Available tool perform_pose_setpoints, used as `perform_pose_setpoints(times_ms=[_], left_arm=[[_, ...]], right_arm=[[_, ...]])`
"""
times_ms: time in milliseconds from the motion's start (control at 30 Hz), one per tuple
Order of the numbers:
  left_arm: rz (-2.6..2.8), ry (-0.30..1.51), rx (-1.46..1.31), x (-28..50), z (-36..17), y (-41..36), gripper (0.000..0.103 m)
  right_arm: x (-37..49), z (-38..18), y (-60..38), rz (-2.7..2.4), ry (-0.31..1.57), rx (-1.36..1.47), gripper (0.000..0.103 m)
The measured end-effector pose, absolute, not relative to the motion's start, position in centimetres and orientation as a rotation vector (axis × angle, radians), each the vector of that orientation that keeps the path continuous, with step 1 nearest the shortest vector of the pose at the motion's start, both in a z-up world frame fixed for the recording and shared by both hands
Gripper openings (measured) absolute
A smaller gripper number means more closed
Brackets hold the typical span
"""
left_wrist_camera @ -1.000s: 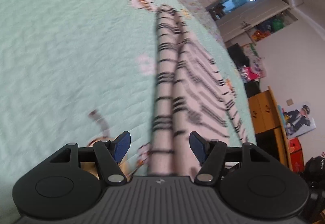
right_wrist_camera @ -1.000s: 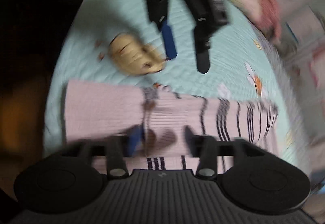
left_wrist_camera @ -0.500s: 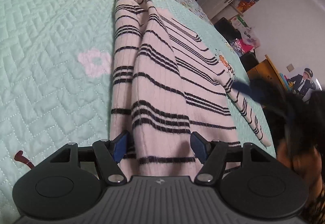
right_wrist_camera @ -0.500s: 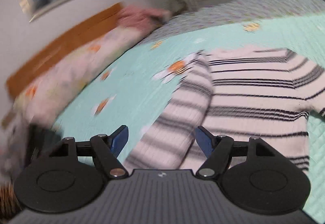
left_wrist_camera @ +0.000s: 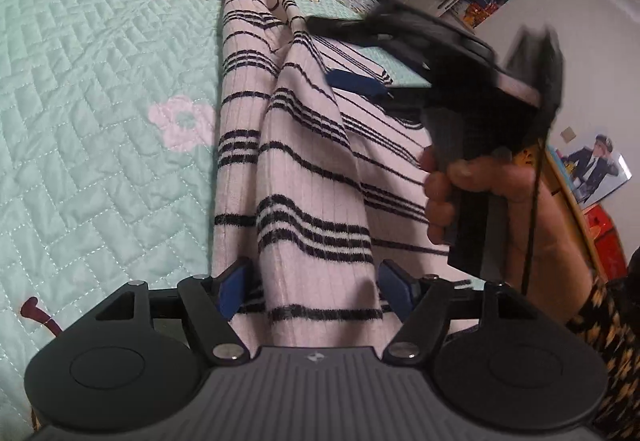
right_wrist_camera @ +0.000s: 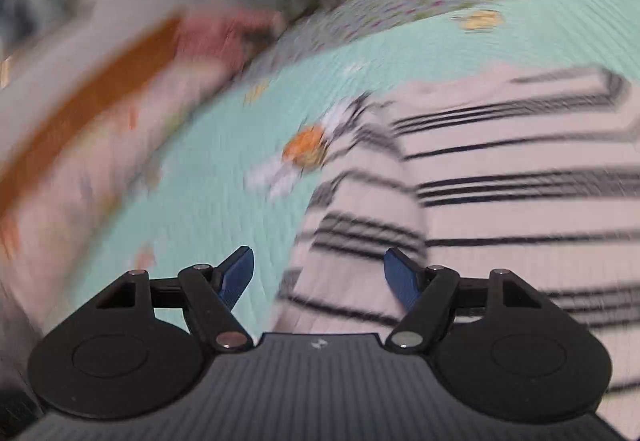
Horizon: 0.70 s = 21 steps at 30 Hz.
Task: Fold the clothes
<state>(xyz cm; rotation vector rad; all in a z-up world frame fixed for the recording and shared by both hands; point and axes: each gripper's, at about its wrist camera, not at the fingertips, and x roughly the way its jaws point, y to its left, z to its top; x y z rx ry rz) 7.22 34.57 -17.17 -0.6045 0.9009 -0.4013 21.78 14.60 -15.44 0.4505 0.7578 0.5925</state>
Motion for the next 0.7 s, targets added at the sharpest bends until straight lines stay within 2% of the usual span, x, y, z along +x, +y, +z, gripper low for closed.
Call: perform_pose_setpoints(times_ms=[100, 233, 333, 433, 567, 600, 667, 700], left_arm=[[-0.407, 0.863, -0.688, 8.0, -16.2, 35.9, 0.072], [-0.388, 0.818, -0.633, 11.9, -14.3, 36.0, 0.072], [-0.335, 0.826, -0.579, 16.3, -14.2, 35.6, 0.072], [-0.29, 0.857, -0.555, 20.4, -14.7, 35.3, 0.072], [-0.335, 0.889, -0.549, 22.8, -15.1, 34.8, 0.071], [-0.343, 0.886, -0.547, 22.9, -15.0, 34.8, 0.069], [-0.36, 0.88, -0.543, 23.1, -14.8, 34.8, 0.054], [-0.368, 0.877, -0.541, 23.2, -14.7, 34.7, 0.041]], right_arm=[[22.1, -16.3, 10.7, 0.51, 0.763, 0.661, 0.074], [22.2, -20.6, 7.7, 0.502, 0.885, 1.025, 0.075], [21.9, -21.7, 7.6, 0.512, 0.893, 1.091, 0.075], [21.8, -21.6, 7.7, 0.532, 0.9, 1.115, 0.081], [21.6, -21.7, 7.5, 0.553, 0.906, 1.164, 0.081], [21.5, -21.8, 7.2, 0.556, 0.902, 1.183, 0.081], [21.4, -22.1, 6.8, 0.56, 0.889, 1.219, 0.081], [21.4, -22.4, 6.6, 0.561, 0.88, 1.236, 0.081]])
